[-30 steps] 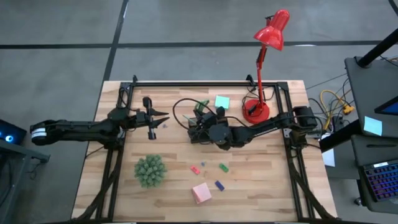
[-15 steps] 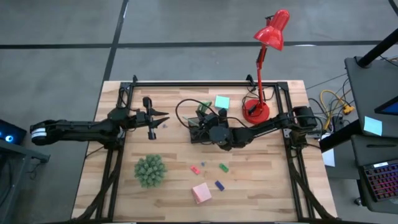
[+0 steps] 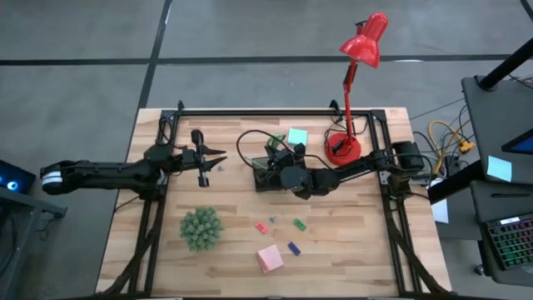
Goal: Pick and place office supplies into organizer
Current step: Put the green scissors into the black desk organizer
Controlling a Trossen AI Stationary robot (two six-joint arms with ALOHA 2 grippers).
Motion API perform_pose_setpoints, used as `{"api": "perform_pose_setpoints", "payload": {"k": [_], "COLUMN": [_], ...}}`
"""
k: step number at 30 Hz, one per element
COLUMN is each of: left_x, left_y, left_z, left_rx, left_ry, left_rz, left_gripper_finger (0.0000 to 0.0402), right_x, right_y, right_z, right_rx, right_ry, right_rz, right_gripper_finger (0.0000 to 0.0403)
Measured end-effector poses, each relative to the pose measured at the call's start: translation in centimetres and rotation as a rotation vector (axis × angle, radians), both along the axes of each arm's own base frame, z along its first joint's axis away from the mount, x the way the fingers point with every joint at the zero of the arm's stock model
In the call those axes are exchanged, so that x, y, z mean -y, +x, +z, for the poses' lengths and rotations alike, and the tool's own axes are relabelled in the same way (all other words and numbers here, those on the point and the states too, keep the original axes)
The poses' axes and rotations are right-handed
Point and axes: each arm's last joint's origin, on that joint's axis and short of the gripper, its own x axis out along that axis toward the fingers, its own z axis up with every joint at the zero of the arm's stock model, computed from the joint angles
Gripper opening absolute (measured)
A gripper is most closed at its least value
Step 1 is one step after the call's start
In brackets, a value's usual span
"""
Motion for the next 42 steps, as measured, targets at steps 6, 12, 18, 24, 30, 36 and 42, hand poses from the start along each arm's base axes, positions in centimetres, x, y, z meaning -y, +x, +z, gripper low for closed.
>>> {"api": "perform_pose_setpoints", "payload": {"k": [6,12,18,24,30,36,42], "left_x": [0.0,0.0,0.0,0.0,0.0,0.0,0.0], "left_y": [0.0,0.0,0.0,0.0,0.0,0.0,0.0], "left_z": [0.0,0.0,0.0,0.0,0.0,0.0,0.0], "left_rx": [0.0,-0.002,-0.002,-0.002,-0.002,-0.002,-0.002], "left_ry": [0.001,0.012,0.021,0.022,0.023,0.023,0.023], "left_rz": [0.0,0.002,0.003,0.004,0.004,0.004,0.004], "left_gripper_finger": [0.0059,0.0059,0.0059,0.0059,0.0059,0.0059,0.0059], "right_x": [0.1,0.2,0.9,1.2,1.2,1.2,1.2], "right_y": [-0.5,-0.7,-0.6,-0.7,-1.1,-1.5,-1.5], "right_z": [-1.0,-1.5,-1.7,-1.9,-2.6,-3.3,-3.3], "right_rx": [0.008,0.008,-0.01,-0.039,-0.053,-0.049,-0.045], "right_ry": [0.028,0.039,0.052,0.049,0.056,0.078,0.085], "right_rz": [-0.003,-0.006,0.046,0.066,0.067,0.075,0.083], "right_gripper_finger": [0.0013,0.0013,0.0013,0.0013,0.0013,0.0013,0.0013]}}
